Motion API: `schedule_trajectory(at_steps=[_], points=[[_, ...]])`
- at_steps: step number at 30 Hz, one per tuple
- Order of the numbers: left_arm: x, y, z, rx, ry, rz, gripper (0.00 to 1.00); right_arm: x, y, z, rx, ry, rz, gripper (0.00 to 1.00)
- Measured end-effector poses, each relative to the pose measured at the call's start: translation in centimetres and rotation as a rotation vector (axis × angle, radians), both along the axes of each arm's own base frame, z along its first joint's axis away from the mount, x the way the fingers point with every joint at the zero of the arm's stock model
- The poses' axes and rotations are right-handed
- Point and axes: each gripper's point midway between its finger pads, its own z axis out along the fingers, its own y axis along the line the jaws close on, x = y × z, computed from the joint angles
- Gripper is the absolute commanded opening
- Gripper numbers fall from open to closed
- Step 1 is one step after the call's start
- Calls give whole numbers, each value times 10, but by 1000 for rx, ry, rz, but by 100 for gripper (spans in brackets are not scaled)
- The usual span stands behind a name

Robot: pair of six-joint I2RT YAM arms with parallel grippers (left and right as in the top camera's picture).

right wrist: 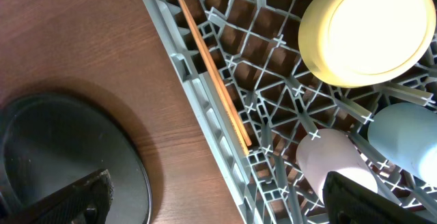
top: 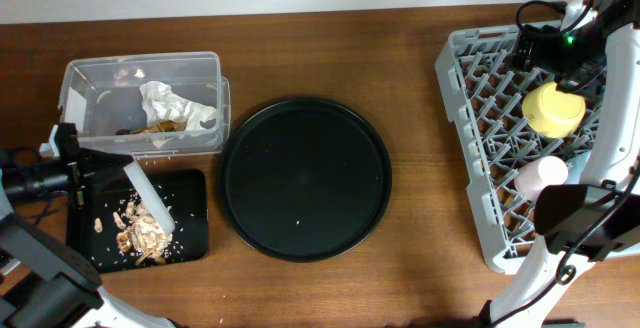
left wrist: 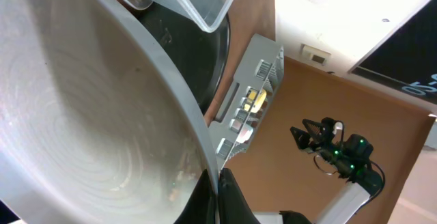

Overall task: Sort waste into correct bins and load items into the dishwasher rack
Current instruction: 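Tilt the plate with the left gripper to dump scraps onto the tray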

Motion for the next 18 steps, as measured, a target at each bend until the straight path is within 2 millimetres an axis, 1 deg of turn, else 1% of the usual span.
schedule_trajectory(at_steps=[5,7,12,18], points=[[4,-1,9,-24,-36,21,0,0,0,0,0,0,0,99],[8,0,15,-42,-67,43,0,0,0,0,0,0,0,99],[11,6,25,-87,-105,94,0,0,0,0,0,0,0,99],[13,7,29,-106,-126,111,0,0,0,0,0,0,0,99]])
